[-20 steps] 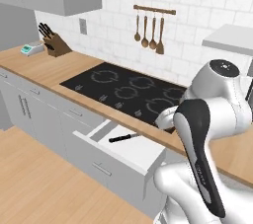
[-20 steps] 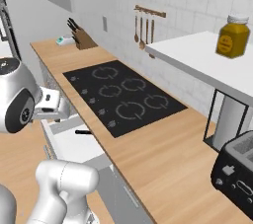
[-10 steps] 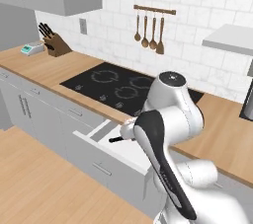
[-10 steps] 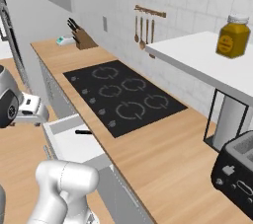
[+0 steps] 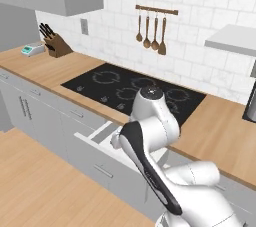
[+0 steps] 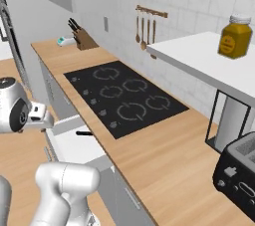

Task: Pick up the knife from the drawer and place it on the cutting board. Then place the meat from the plate to the cutting board.

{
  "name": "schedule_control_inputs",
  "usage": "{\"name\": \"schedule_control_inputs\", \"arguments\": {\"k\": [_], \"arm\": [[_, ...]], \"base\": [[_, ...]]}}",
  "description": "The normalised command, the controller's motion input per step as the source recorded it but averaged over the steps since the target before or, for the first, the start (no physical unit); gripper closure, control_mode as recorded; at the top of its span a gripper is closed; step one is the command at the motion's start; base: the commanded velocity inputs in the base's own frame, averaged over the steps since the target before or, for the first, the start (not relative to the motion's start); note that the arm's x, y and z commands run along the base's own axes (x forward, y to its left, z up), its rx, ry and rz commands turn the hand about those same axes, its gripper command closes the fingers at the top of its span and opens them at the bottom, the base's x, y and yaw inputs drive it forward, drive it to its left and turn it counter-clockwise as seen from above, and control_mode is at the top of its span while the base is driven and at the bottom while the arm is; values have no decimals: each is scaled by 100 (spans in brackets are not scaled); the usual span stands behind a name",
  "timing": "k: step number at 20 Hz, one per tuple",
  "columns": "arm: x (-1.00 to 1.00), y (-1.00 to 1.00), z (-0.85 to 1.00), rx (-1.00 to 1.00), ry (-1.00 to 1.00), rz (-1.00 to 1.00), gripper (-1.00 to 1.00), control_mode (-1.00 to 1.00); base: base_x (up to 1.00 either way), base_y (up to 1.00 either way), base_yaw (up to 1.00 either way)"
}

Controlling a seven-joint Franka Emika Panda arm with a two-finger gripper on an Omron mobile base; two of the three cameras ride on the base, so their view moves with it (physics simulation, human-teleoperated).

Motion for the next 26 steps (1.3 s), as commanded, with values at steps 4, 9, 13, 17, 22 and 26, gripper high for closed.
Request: {"name": "schedule_control_inputs", "arguments": {"k": [4, 9, 13, 17, 22, 26], "arm": [[57, 1, -57, 0, 2, 11, -100, -100], [60, 16, -43, 0, 1, 10, -100, -100], [56, 29, -23, -6, 2, 1, -100, -100], [58, 27, -26, -8, 2, 0, -100, -100], [49, 26, -14, -7, 9, 0, -100, -100], [15, 10, -1, -1, 15, 6, -100, -100]], "base": [[0, 0, 0], [0, 0, 0], [0, 0, 0], [0, 0, 0], [0, 0, 0], [0, 0, 0]]}}
